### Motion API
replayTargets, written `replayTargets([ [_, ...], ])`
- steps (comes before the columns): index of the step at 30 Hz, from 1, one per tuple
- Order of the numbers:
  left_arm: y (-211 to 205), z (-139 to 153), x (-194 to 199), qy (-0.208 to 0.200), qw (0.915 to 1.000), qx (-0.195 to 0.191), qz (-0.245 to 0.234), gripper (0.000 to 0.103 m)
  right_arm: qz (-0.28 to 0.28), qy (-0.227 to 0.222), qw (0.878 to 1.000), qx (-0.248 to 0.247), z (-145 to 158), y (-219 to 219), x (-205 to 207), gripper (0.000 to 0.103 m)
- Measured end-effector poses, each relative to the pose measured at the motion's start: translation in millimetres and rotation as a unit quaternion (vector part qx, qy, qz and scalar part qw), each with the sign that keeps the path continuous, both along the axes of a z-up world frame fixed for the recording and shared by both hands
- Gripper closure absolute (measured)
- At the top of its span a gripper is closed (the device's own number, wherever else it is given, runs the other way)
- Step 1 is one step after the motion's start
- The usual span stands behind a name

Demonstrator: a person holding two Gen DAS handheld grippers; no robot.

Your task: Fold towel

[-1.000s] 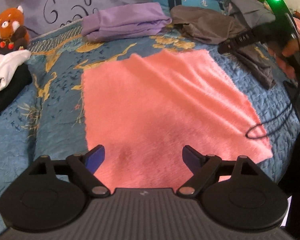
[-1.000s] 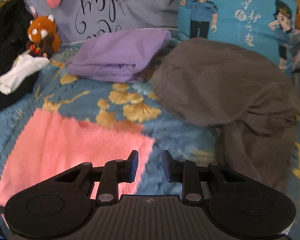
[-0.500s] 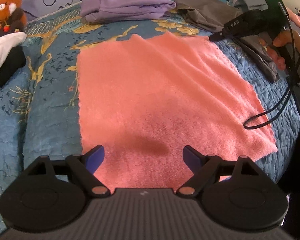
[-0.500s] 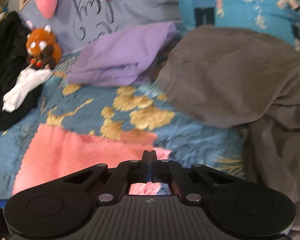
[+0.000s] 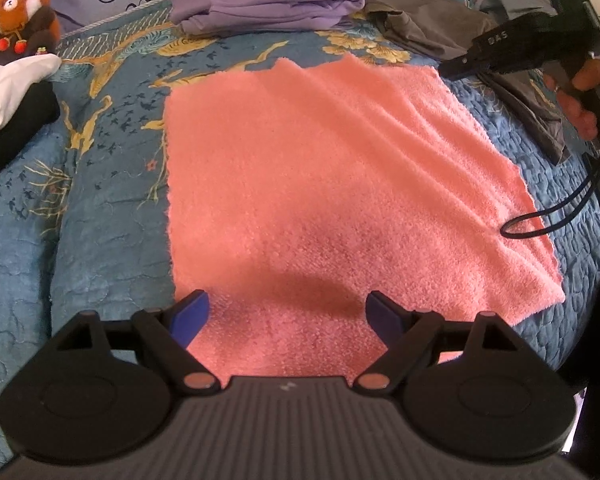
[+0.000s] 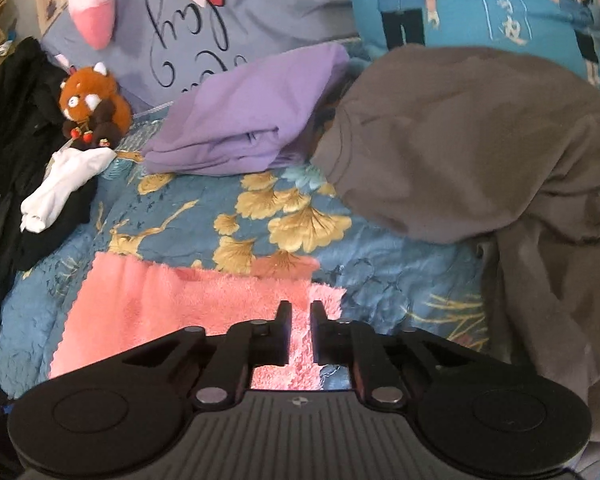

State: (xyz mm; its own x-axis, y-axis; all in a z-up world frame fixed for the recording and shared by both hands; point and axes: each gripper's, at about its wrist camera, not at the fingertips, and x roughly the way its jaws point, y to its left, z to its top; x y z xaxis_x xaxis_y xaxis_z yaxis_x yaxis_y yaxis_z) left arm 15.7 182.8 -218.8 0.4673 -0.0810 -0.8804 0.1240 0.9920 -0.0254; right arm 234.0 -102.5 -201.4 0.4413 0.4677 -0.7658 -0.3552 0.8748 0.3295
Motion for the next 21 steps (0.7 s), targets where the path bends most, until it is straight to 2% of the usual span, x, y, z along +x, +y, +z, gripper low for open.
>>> replayTargets([
  [4,-2.0,-0.4,0.4,0.002,1.0,0.0,0.003,0.014,-0.011,0.012,0.999,0.032,-6.1,-1.4,3.7,0.091],
  [7,-2.4,-2.2,0.6,0.004,1.0,0.001,0.003,0.014,-0.014,0.016,0.999,0.037,-8.1,0.0,6.2,0.091],
  [10,-3.0,-2.8,0.4,0.004,1.0,0.002,0.002,0.014,-0.014,0.01,0.999,0.033,-7.3,1.1,5.5,0.103],
  [17,-2.5,-3.5,0.6,0.005,1.0,0.002,0.0,0.013,-0.034,-0.013,0.998,0.043,8.0,-12.5,-1.6,0.103],
  [20,-3.1,-4.4,0.2,0.005,1.0,0.001,0.0,0.013,-0.032,0.007,0.998,0.054,7.6,-18.5,1.6,0.102],
  [21,-3.5,-4.6,0.1,0.005,1.0,0.0,0.0,0.013,-0.03,0.014,0.998,0.057,5.8,-19.1,2.6,0.098],
])
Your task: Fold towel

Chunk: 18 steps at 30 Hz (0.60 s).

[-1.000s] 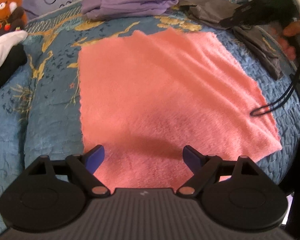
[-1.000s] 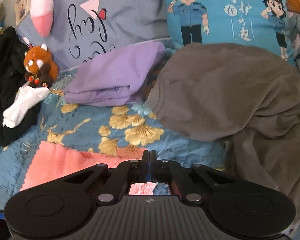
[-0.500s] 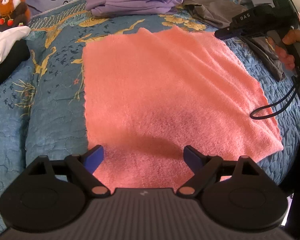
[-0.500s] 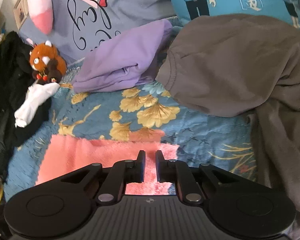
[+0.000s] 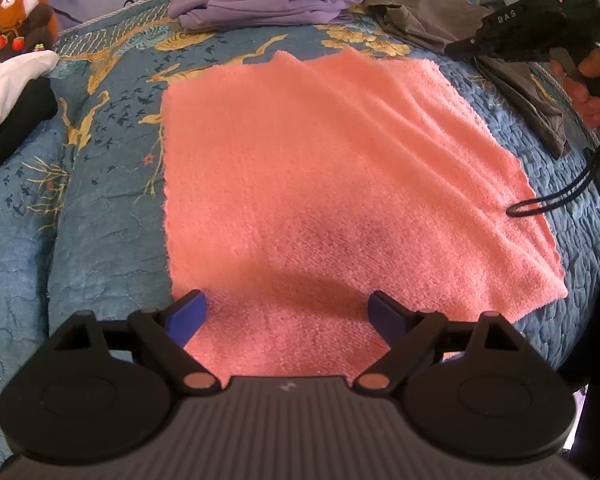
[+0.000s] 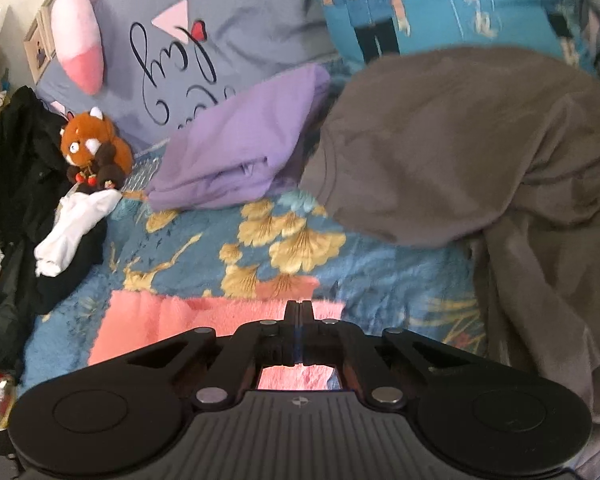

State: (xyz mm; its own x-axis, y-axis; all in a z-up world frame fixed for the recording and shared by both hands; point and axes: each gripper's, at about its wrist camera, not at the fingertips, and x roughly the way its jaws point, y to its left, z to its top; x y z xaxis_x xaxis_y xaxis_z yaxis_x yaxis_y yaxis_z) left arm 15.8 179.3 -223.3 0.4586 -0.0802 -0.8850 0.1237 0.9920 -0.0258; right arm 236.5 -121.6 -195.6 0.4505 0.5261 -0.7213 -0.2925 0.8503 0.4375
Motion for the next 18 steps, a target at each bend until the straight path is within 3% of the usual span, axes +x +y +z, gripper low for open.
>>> replayTargets([
  [3,-1.2,0.5,-0.7,0.0,1.0,0.001,-0.002,0.013,0.002,0.012,1.0,0.01,-9.9,1.8,0.5,0.072],
  [4,-1.3,0.4,-0.7,0.0,1.0,0.001,-0.003,0.013,-0.003,0.007,1.0,0.009,-12.6,3.1,0.1,0.059],
  [5,-0.9,0.1,-0.6,0.001,1.0,0.002,-0.002,0.013,-0.009,0.0,1.0,0.006,-14.6,4.7,-0.3,0.056],
  [9,0.6,-1.0,0.0,0.004,1.0,0.003,0.0,0.013,-0.019,-0.005,1.0,0.005,-24.3,9.5,2.6,0.057],
  [10,0.9,-1.2,0.2,0.005,1.0,0.003,0.0,0.013,-0.016,-0.01,1.0,0.001,-25.1,11.7,2.2,0.062],
  [11,0.9,-1.2,0.4,0.006,1.0,0.004,0.0,0.012,-0.011,-0.016,1.0,-0.005,-25.0,14.4,1.2,0.077],
  [13,0.9,-1.5,0.6,0.006,1.0,0.004,0.001,0.012,0.005,-0.028,0.999,-0.018,-23.7,19.5,-2.1,0.097],
  [18,-1.7,-2.5,0.2,0.008,1.0,0.005,-0.003,0.012,0.028,-0.071,0.995,-0.062,-15.1,28.4,-15.6,0.097],
])
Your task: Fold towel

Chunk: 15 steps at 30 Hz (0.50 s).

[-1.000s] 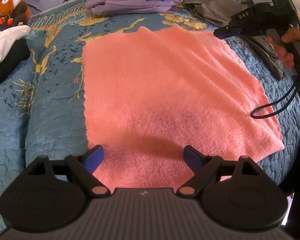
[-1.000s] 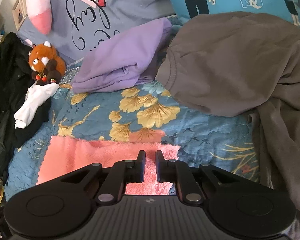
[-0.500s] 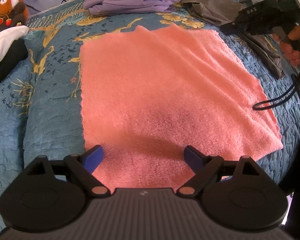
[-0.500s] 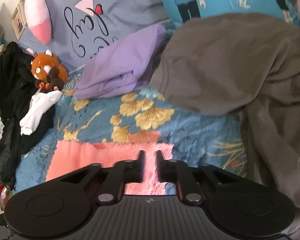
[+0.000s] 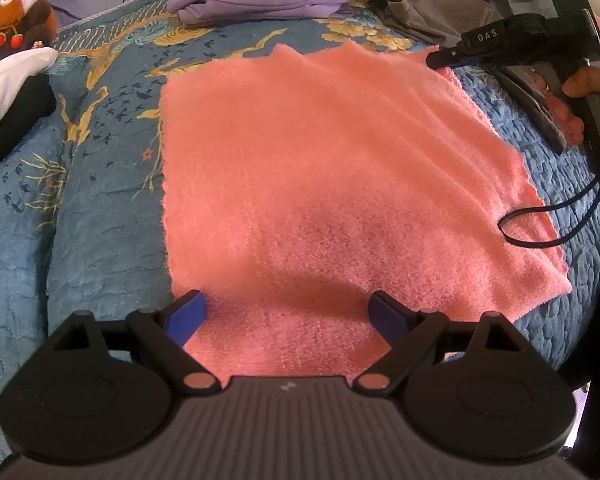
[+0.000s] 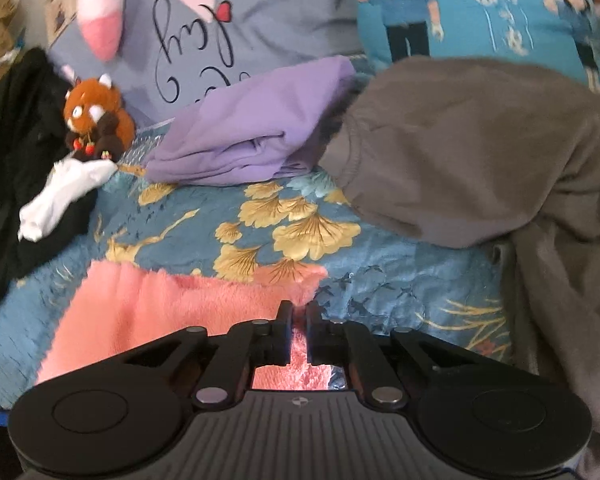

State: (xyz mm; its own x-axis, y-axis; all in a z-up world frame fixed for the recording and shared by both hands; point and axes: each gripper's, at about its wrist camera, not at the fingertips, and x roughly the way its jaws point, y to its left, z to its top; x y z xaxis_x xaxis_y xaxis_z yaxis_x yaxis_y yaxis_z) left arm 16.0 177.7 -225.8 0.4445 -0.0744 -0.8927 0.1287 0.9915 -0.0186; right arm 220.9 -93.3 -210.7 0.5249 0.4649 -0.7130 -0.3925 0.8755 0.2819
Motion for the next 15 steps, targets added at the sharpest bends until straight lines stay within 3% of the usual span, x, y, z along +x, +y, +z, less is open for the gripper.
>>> replayTargets([
  [3,-1.3,0.8,-0.5,-0.001,1.0,0.001,-0.004,0.012,0.0,-0.012,1.0,-0.018,3.1,1.7,-2.2,0.091],
  [5,-1.8,1.5,-1.0,-0.002,1.0,0.001,-0.005,0.012,-0.006,-0.03,0.999,-0.038,5.6,2.7,-5.0,0.072],
  [7,-1.9,2.4,-1.7,-0.003,1.0,0.0,-0.005,0.012,-0.009,-0.057,0.997,-0.052,9.7,3.3,-10.7,0.064],
  [10,-1.9,2.8,-2.0,-0.004,1.0,0.0,-0.004,0.012,0.004,-0.074,0.996,-0.056,14.8,5.1,-16.2,0.064],
  [15,-2.9,2.4,-2.0,-0.004,1.0,-0.001,-0.006,0.012,0.021,-0.053,0.997,-0.058,7.3,11.7,-10.1,0.065],
])
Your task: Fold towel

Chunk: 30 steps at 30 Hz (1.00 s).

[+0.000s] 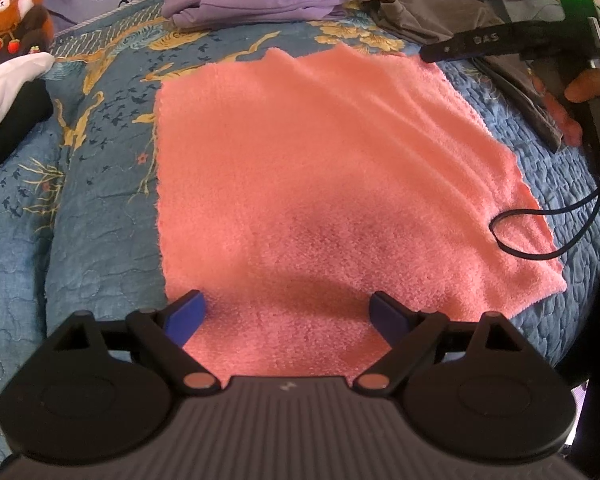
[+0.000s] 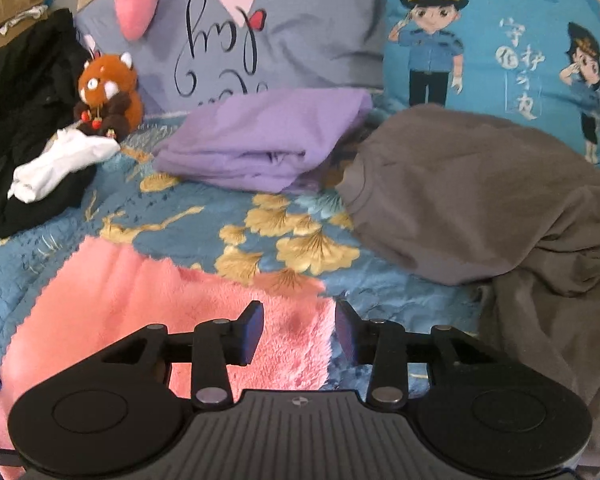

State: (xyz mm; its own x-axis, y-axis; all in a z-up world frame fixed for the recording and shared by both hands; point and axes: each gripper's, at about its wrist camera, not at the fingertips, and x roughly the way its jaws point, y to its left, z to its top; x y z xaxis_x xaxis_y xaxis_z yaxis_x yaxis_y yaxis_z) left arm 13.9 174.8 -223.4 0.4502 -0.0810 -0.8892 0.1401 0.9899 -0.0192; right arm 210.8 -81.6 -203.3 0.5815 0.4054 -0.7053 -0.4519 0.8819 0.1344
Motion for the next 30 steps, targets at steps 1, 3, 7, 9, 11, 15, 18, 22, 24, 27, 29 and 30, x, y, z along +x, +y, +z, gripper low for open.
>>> replayTargets([
  [1,-0.4,0.3,-0.2,0.0,1.0,0.001,-0.001,0.012,-0.004,0.006,1.0,0.003,-2.3,0.4,2.4,0.068],
  [3,-0.2,0.7,-0.6,0.0,1.0,0.001,-0.001,0.012,-0.011,0.015,1.0,0.013,-5.3,1.4,5.1,0.075],
  [7,1.5,0.3,-0.4,0.002,1.0,0.0,0.003,0.011,-0.008,0.012,1.0,0.01,-6.2,6.5,3.1,0.088],
  [9,1.9,-0.3,-0.3,0.002,1.0,0.0,0.003,0.011,-0.005,0.007,1.0,0.001,-5.9,8.2,1.6,0.094],
  [11,1.2,-0.2,-0.4,0.002,1.0,0.001,0.001,0.011,-0.005,0.004,1.0,-0.004,-5.3,8.3,0.7,0.095],
  [15,0.2,-0.1,-0.7,0.002,1.0,0.001,-0.001,0.011,-0.019,-0.013,0.999,-0.024,-2.9,7.2,-1.7,0.098],
  [18,0.6,-0.4,-0.5,0.002,1.0,0.001,0.0,0.011,-0.032,-0.019,0.999,-0.026,0.8,3.4,-1.9,0.098],
  [22,1.7,-1.8,-0.2,0.003,1.0,0.0,0.003,0.01,-0.051,-0.024,0.998,-0.036,5.8,-2.1,4.3,0.102],
  [24,2.4,-2.7,-0.1,0.004,1.0,0.0,0.004,0.01,-0.057,-0.027,0.997,-0.041,8.0,-4.9,8.3,0.102],
  [27,3.2,-4.0,0.0,0.006,1.0,-0.001,0.006,0.01,-0.061,-0.025,0.997,-0.047,9.3,-7.3,12.1,0.102],
  [29,2.7,-3.4,-0.6,0.005,1.0,-0.001,0.006,0.01,-0.065,-0.026,0.997,-0.036,12.1,-11.2,10.2,0.101],
  [30,2.6,-3.2,-0.8,0.004,1.0,-0.001,0.006,0.01,-0.068,-0.024,0.997,-0.021,13.7,-14.5,7.8,0.097],
])
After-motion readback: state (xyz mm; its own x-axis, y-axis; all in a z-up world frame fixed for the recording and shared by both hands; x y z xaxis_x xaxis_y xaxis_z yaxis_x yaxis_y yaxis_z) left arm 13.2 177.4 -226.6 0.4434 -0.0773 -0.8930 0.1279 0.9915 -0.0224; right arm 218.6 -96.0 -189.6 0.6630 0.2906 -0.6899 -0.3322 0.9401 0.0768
